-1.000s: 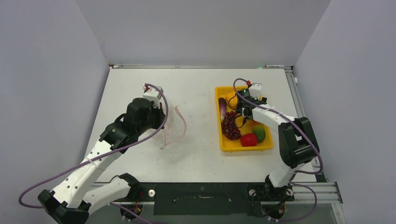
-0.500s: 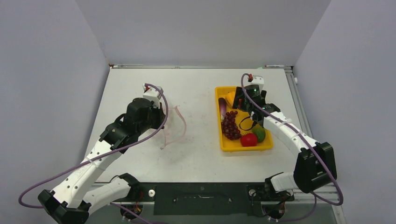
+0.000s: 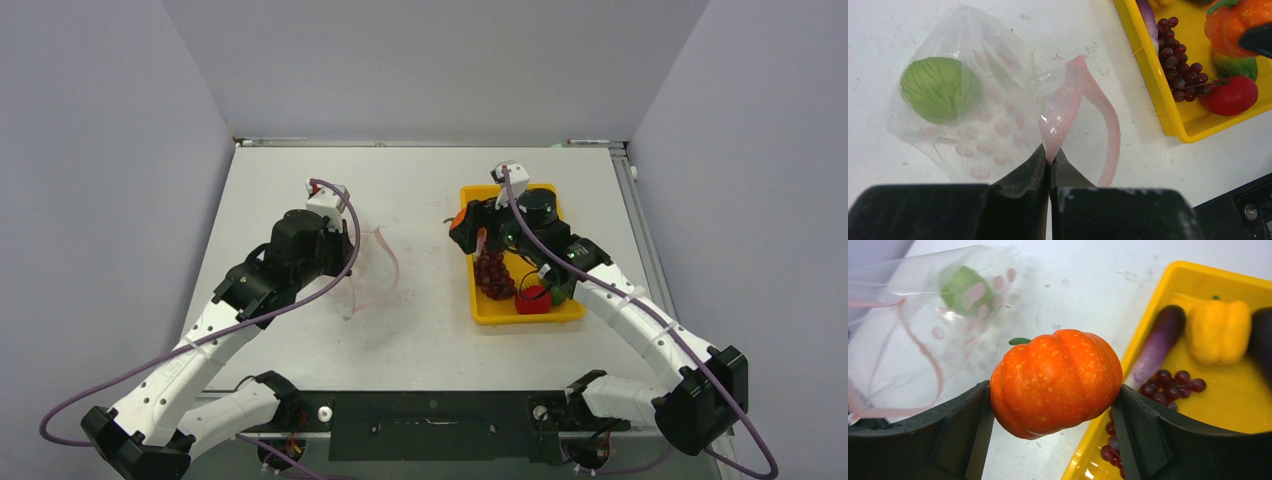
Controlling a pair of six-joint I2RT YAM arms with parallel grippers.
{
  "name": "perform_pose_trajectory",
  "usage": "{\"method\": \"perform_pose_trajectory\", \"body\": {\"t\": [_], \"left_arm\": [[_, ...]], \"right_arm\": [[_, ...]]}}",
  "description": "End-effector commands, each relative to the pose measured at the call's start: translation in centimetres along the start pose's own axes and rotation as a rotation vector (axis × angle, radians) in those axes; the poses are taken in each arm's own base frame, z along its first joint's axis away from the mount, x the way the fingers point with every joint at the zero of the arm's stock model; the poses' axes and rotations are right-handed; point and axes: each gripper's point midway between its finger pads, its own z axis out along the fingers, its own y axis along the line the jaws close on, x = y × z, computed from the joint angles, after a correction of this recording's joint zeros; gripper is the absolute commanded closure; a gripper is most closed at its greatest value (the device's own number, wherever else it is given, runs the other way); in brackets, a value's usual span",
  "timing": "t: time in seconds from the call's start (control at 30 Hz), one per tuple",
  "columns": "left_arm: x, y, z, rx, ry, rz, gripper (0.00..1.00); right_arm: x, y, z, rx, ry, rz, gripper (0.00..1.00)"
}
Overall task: Place the food in the zip-top bag and seal the zipper
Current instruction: Place the fake vegetable in the zipper food storage bag.
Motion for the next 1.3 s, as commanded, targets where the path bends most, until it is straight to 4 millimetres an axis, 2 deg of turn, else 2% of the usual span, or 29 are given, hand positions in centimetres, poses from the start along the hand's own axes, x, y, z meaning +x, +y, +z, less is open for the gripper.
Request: {"method": "perform_pose_trajectory", "body": {"t": [0.0,0.37,0.73,1.0,1.27], "left_arm": [[-1.6,-0.5,-0.1,0.025,-0.060,-0.005,1.00],[-1.6,-0.5,0.0,0.025,-0.058,-0.005,1.00],[-1.5,-0.7,0.1,0.031,-0.052,-0.002,1.00],[-1.4,-0.7,0.2,0.033,-0.048,-0.002,1.00],[-1.5,-0.8,0.1,0.041,-0.048,-0.001,1.00]], "right_arm": [[-3.0,5.0,-1.9,-0.232,-0.099,-0.057,0.67],[-2.6,12.7,-3.3,-0.505,-0.097,-0.141,0.65],[-0.2,18.9,-1.6,-0.590,-0.034,-0.239,0.63],[1.1,20.6,0.0,-0.587,-0.008,-0.272,0.63],[2.1,20.5,2.4,-0.509,0.015,-0.279,0.63]]}}
